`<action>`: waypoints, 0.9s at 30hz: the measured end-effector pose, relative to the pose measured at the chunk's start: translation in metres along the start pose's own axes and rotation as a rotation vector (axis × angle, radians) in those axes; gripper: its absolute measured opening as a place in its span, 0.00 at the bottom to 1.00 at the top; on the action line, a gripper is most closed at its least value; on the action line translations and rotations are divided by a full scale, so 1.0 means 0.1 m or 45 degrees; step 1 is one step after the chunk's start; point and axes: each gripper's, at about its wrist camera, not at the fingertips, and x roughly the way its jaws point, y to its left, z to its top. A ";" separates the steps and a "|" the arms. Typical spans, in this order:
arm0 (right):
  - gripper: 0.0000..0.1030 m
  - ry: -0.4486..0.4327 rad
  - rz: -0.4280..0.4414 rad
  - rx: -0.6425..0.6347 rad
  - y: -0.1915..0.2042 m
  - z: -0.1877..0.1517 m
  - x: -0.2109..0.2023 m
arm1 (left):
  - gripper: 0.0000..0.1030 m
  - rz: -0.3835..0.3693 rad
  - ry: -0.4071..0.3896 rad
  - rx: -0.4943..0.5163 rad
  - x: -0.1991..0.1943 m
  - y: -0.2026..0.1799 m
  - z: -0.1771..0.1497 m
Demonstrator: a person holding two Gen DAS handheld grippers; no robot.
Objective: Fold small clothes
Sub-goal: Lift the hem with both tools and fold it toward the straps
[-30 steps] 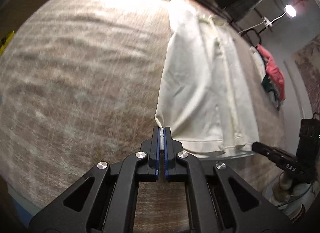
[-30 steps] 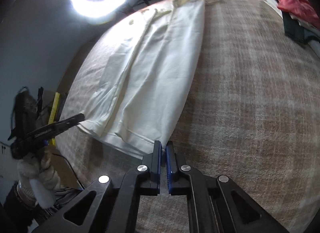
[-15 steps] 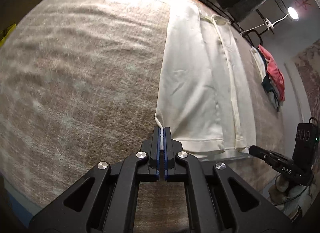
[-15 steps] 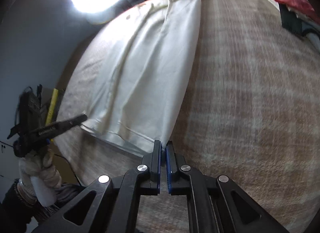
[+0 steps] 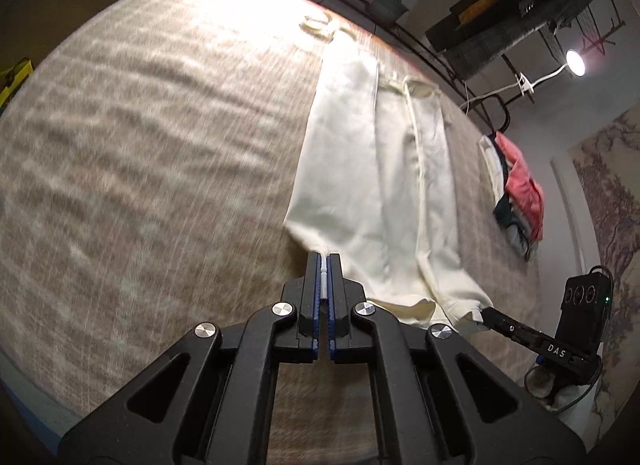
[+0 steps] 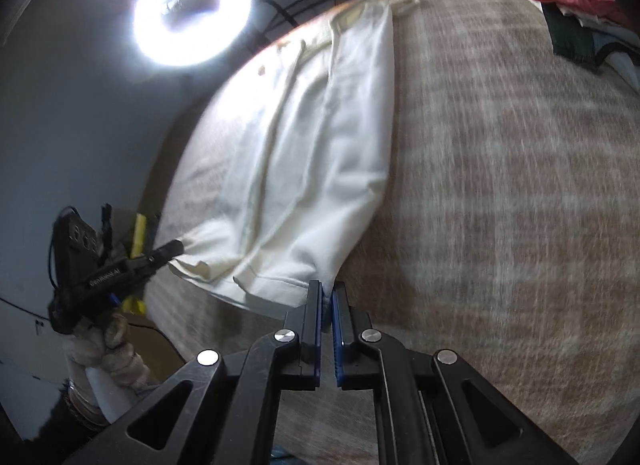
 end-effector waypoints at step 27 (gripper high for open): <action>0.03 -0.102 -0.018 0.153 -0.19 1.32 0.28 | 0.00 0.081 -0.011 -0.026 0.74 -0.17 1.02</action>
